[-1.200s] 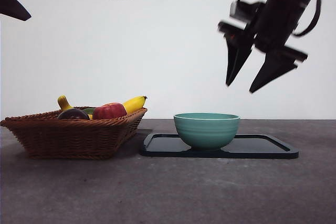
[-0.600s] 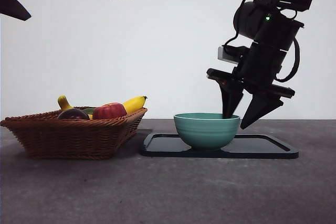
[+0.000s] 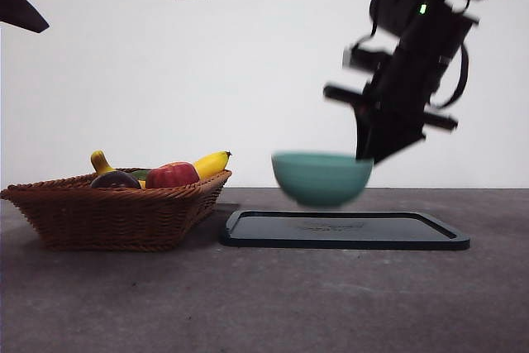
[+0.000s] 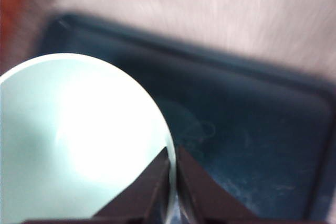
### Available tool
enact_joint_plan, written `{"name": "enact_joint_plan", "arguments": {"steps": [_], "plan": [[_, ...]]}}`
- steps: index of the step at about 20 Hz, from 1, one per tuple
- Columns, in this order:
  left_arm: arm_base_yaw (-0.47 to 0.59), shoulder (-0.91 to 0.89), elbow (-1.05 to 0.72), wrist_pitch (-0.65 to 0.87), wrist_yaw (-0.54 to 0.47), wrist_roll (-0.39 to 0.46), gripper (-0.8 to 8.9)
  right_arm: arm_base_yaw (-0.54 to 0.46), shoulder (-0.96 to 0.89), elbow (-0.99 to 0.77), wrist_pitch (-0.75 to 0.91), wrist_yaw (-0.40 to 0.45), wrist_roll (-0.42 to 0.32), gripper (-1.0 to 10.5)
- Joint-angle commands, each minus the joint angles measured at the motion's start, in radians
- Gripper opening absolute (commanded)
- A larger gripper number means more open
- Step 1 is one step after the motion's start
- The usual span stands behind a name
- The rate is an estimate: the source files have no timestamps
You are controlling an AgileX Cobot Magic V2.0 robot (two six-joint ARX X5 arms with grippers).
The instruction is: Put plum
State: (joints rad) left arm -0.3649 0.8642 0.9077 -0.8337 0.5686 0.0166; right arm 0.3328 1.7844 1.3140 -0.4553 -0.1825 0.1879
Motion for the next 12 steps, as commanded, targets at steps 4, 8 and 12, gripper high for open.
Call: {"name": "enact_joint_plan", "arguments": {"steps": [4, 8, 12], "plan": [[-0.005, 0.005, 0.019, 0.011, 0.005, 0.009, 4.01, 0.008, -0.168, 0.031, -0.129, 0.000, 0.000, 0.1], [-0.005, 0.005, 0.019, 0.011, 0.005, 0.009, 4.01, 0.044, -0.327, 0.026, -0.269, 0.002, -0.032, 0.1], [-0.005, 0.005, 0.019, 0.011, 0.005, 0.014, 4.01, 0.119, -0.497, -0.043, -0.309, 0.061, -0.031, 0.1]]}}
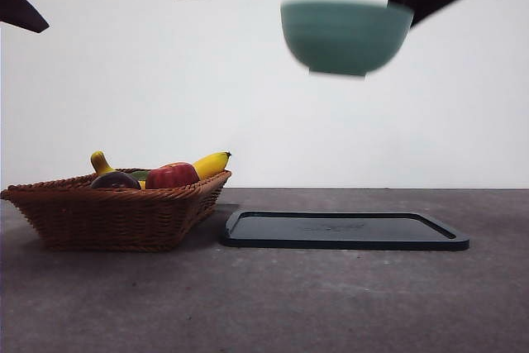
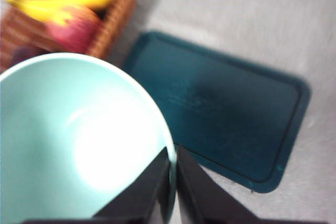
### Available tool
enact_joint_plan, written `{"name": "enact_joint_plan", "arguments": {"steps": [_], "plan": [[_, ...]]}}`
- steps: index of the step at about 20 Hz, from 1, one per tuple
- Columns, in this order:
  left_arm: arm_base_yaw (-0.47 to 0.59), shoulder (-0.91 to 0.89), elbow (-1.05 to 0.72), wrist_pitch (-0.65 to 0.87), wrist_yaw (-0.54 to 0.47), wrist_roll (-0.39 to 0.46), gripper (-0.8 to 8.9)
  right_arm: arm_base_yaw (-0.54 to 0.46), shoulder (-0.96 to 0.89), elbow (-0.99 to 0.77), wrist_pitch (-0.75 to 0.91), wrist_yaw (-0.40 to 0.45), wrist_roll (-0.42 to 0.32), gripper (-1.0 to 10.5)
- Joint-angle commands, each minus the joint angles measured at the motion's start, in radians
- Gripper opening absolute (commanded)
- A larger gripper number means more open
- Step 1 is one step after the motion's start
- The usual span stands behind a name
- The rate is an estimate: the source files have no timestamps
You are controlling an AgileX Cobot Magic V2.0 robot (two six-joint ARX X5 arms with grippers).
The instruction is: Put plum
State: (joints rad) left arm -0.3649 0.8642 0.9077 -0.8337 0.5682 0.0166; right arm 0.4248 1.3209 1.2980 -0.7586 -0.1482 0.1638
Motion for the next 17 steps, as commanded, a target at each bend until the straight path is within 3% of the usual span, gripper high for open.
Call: {"name": "enact_joint_plan", "arguments": {"steps": [1, 6, 12, 17], "plan": [[-0.005, 0.005, 0.019, 0.011, 0.005, 0.017, 4.01, 0.048, -0.074, -0.063, -0.005, 0.041, -0.006, 0.1], [-0.005, 0.005, 0.019, 0.011, 0.005, 0.017, 4.01, 0.134, -0.207, -0.291, 0.091, 0.066, 0.047, 0.1], [-0.005, 0.005, 0.019, 0.010, 0.005, 0.017, 4.01, 0.187, -0.194, -0.509, 0.276, 0.072, 0.112, 0.1], [-0.005, 0.005, 0.019, 0.011, 0.005, 0.017, 4.01, 0.189, -0.132, -0.594, 0.350, 0.071, 0.119, 0.1]]}}
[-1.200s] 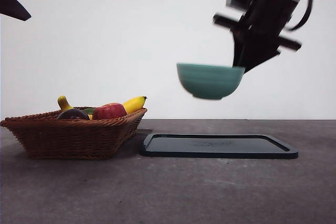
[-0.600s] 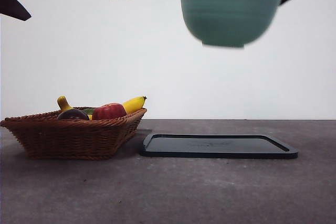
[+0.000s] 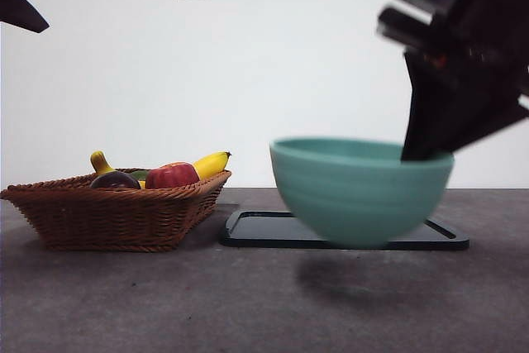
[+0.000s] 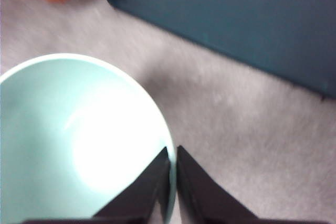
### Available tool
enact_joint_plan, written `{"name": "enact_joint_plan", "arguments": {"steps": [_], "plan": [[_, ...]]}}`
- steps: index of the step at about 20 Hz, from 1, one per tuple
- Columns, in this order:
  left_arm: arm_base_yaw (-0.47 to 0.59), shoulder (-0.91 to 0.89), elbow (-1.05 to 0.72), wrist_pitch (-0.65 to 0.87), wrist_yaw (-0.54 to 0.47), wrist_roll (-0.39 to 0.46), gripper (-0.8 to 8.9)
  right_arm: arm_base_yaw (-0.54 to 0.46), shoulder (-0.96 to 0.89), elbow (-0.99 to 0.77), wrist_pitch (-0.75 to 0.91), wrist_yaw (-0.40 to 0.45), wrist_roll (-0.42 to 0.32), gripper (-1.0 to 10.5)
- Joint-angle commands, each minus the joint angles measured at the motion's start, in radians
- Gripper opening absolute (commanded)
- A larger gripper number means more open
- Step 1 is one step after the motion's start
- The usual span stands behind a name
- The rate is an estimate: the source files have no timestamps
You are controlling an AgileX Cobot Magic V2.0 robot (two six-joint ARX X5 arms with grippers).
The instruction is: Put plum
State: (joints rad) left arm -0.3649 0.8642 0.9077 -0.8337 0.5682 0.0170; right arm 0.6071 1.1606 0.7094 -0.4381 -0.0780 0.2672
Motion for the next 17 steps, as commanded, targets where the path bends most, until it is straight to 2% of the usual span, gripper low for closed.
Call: {"name": "enact_joint_plan", "arguments": {"steps": [1, 7, 17], "plan": [[-0.005, 0.005, 0.019, 0.011, 0.005, 0.016, 4.01, 0.007, 0.046, -0.016, 0.048, 0.000, 0.016, 0.1], [-0.005, 0.005, 0.019, 0.010, 0.005, 0.016, 4.01, 0.007, 0.150, -0.019, 0.123, 0.001, 0.016, 0.1], [-0.005, 0.005, 0.019, 0.011, 0.005, 0.017, 4.01, 0.013, 0.188, -0.019, 0.124, 0.002, 0.016, 0.3]]}}
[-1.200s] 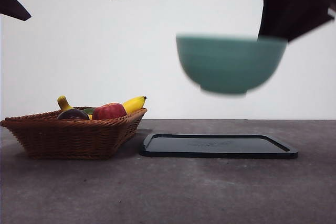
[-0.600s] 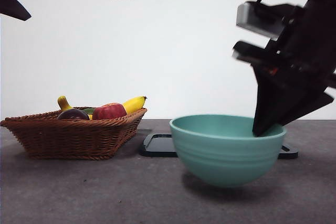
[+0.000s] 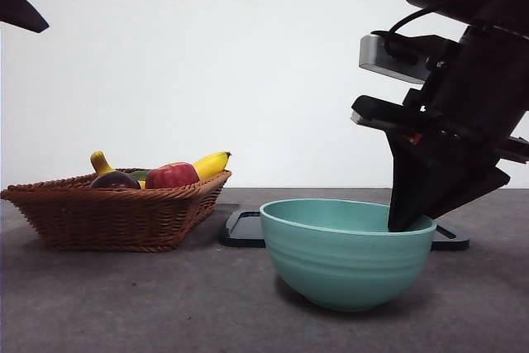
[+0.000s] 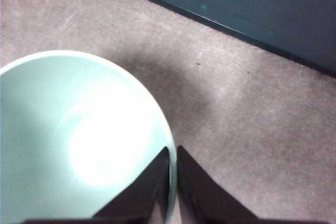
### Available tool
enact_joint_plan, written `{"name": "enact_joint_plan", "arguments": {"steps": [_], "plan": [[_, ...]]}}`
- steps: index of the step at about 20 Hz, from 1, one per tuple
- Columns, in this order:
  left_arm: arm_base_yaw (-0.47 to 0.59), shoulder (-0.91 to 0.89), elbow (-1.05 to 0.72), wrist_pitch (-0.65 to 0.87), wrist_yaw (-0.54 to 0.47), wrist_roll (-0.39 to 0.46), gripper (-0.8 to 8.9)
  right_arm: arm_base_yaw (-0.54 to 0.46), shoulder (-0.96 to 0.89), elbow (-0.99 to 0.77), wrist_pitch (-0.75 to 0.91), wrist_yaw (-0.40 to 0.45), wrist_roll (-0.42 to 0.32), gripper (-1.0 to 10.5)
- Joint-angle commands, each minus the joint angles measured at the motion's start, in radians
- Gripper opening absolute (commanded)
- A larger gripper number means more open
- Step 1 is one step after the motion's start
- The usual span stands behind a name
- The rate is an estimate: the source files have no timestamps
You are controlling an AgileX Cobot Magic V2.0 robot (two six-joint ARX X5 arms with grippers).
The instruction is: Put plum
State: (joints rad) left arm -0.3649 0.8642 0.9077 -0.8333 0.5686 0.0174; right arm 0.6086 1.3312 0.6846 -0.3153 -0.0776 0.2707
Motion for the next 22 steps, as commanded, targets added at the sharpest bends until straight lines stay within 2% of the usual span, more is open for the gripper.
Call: {"name": "enact_joint_plan", "arguments": {"steps": [1, 3, 4, 8, 14, 19, 22], "plan": [[-0.005, 0.005, 0.019, 0.010, 0.005, 0.017, 4.01, 0.011, 0.016, 0.005, 0.002, 0.001, 0.017, 0.9], [-0.005, 0.005, 0.019, 0.010, 0.005, 0.017, 4.01, 0.011, 0.010, 0.008, 0.001, 0.001, 0.023, 2.1], [-0.005, 0.005, 0.019, 0.010, 0.005, 0.017, 4.01, 0.011, 0.005, 0.013, 0.001, 0.001, 0.023, 2.3], [-0.005, 0.005, 0.019, 0.010, 0.005, 0.017, 4.01, 0.011, -0.078, 0.042, -0.011, 0.008, 0.032, 2.3], [-0.005, 0.005, 0.019, 0.011, 0.005, 0.020, 4.01, 0.011, -0.276, 0.142, -0.172, -0.013, 0.032, 2.3], [-0.005, 0.005, 0.019, 0.011, 0.005, 0.020, 4.01, 0.011, -0.436, 0.148, -0.302, -0.162, 0.033, 2.3], [-0.005, 0.005, 0.019, 0.011, 0.005, 0.020, 4.01, 0.012, -0.489, 0.148, -0.408, -0.192, 0.032, 2.3]]}}
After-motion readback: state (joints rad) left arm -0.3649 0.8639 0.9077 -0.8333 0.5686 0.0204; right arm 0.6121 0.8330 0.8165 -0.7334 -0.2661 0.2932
